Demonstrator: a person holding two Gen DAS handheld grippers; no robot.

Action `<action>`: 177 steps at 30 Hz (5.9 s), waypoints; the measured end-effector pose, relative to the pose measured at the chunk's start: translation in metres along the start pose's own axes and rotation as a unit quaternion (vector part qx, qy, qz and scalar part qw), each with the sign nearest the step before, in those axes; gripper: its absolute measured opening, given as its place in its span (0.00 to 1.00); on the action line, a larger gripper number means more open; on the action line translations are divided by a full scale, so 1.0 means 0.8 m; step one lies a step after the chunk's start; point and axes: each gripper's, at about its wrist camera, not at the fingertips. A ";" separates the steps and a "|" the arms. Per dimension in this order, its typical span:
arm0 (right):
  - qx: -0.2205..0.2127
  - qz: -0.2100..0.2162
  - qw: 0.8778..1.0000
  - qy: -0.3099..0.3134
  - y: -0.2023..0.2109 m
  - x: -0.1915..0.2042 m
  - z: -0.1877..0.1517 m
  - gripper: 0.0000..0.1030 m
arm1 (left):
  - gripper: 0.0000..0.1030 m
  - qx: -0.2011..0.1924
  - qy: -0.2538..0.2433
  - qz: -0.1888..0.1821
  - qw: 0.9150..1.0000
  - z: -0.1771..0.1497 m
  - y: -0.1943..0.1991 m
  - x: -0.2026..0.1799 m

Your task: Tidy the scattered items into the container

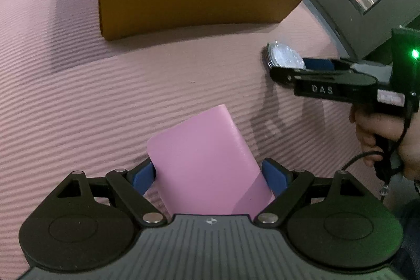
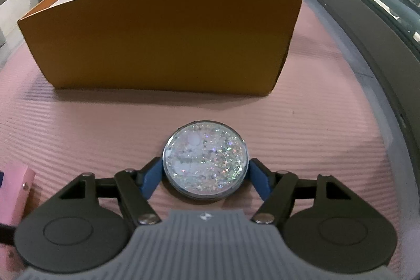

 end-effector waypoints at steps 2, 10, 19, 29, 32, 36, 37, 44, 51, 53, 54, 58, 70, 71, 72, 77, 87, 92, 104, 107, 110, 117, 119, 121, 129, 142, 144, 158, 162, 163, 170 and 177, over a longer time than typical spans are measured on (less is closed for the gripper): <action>0.001 0.002 1.000 0.000 0.005 -0.001 -0.003 0.71 | 0.98 -0.004 0.001 0.001 1.000 0.000 0.004 0.001; 0.000 0.009 1.000 -0.004 0.030 0.002 -0.013 0.71 | 0.98 -0.021 0.003 0.002 1.000 0.002 0.019 0.000; -0.002 0.012 1.000 -0.009 0.072 0.015 -0.006 0.71 | 0.98 -0.039 0.004 -0.005 0.999 -0.009 0.045 0.002; -0.003 0.007 1.000 0.001 0.134 0.049 -0.015 0.71 | 0.98 -0.056 -0.005 -0.011 0.998 -0.027 0.073 0.003; -0.008 0.007 1.000 0.002 0.148 0.053 -0.011 0.71 | 0.98 -0.063 -0.014 -0.012 0.998 -0.025 0.081 0.003; -0.014 0.004 1.000 0.001 0.157 0.056 0.003 0.71 | 0.98 -0.071 -0.020 -0.019 0.997 -0.017 0.090 0.007; -0.016 0.003 1.000 0.000 0.158 0.057 0.006 0.71 | 0.98 -0.074 -0.023 -0.019 0.997 -0.014 0.092 0.008; -0.029 -0.001 1.000 0.000 0.162 0.063 0.040 0.71 | 0.98 -0.100 -0.052 -0.025 0.993 0.025 0.106 0.009; -0.055 -0.010 0.998 0.004 0.156 0.061 0.088 0.71 | 0.98 -0.127 -0.094 -0.023 0.987 0.087 0.110 0.007; -0.061 -0.012 0.998 0.003 0.151 0.058 0.101 0.71 | 0.98 -0.133 -0.101 -0.022 0.986 0.108 0.108 0.011; -0.063 -0.013 0.998 0.003 0.148 0.058 0.107 0.71 | 0.98 -0.137 -0.102 -0.021 0.985 0.118 0.108 0.013; -0.072 -0.013 0.997 0.006 0.134 0.055 0.130 0.71 | 0.98 -0.152 -0.114 -0.019 0.982 0.156 0.105 0.014; -0.110 -0.011 0.993 0.027 0.083 0.049 0.204 0.71 | 0.98 -0.194 -0.138 0.028 0.971 0.286 0.079 0.023; -0.113 -0.013 0.993 0.027 0.078 0.047 0.211 0.71 | 0.98 -0.195 -0.141 0.033 0.970 0.295 0.074 0.024; -0.116 -0.014 0.993 0.026 0.073 0.045 0.217 0.71 | 0.98 -0.196 -0.144 0.038 0.969 0.302 0.070 0.025; -0.120 -0.020 0.992 0.024 0.045 0.039 0.236 0.71 | 0.98 -0.189 -0.142 0.064 0.970 0.327 0.041 0.035; -0.093 -0.024 0.995 0.034 -0.006 0.046 0.236 0.71 | 0.98 -0.141 -0.132 0.097 0.976 0.329 -0.011 0.063; -0.075 -0.032 0.996 0.040 -0.023 0.047 0.231 0.71 | 0.97 -0.139 -0.129 0.116 0.975 0.334 -0.019 0.072; -0.046 -0.033 0.997 0.057 -0.050 0.057 0.228 0.71 | 0.95 -0.136 -0.108 0.142 0.975 0.334 -0.032 0.080; -0.039 -0.034 0.997 0.054 -0.053 0.057 0.226 0.71 | 0.95 -0.136 -0.104 0.144 0.975 0.333 -0.031 0.080; -0.028 -0.033 0.998 0.050 -0.059 0.056 0.222 0.71 | 0.95 -0.138 -0.097 0.142 0.975 0.332 -0.029 0.080; -0.025 -0.040 0.998 0.043 -0.056 0.057 0.213 0.77 | 0.95 -0.143 -0.091 0.137 0.976 0.328 -0.020 0.073; -0.033 -0.039 0.998 0.040 -0.049 0.058 0.214 0.77 | 0.95 -0.146 -0.089 0.138 0.976 0.326 -0.016 0.070; -0.036 -0.038 0.998 0.039 -0.045 0.059 0.215 0.77 | 0.95 -0.147 -0.087 0.135 0.976 0.323 -0.012 0.067; -0.046 -0.034 0.998 0.039 -0.024 0.069 0.216 0.77 | 0.95 -0.158 -0.082 0.143 0.974 0.319 0.019 0.051; -0.095 -0.030 0.994 0.039 0.058 0.083 0.227 0.77 | 0.95 -0.201 -0.026 0.167 0.965 0.293 0.102 0.016; -0.104 -0.029 0.994 0.034 0.077 0.082 0.227 0.77 | 0.95 -0.212 0.004 0.167 0.963 0.280 0.112 0.010; -0.126 -0.016 0.992 0.017 0.178 0.082 0.181 0.81 | 0.96 -0.286 0.165 0.232 0.915 0.180 0.169 -0.048; -0.129 -0.023 0.991 0.009 0.198 0.078 0.163 0.83 | 1.00 -0.303 0.206 0.257 0.894 0.161 0.174 -0.064; -0.128 -0.024 0.991 0.004 0.202 0.076 0.159 0.84 | 1.00 -0.301 0.214 0.259 0.893 0.157 0.173 -0.069; -0.124 -0.040 0.991 -0.026 0.227 0.068 0.149 0.93 | 1.00 -0.287 0.249 0.299 0.875 0.145 0.165 -0.099; -0.126 -0.058 0.990 -0.037 0.246 0.076 0.156 0.98 | 1.00 -0.277 0.282 0.351 0.849 0.143 0.156 -0.104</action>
Point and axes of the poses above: each gripper's, at about its wrist camera, not at the fingertips, and y roughly against the way its jaws point, x to its left, z to its top, and after that the axes turned 5 degrees about -x, right-handed
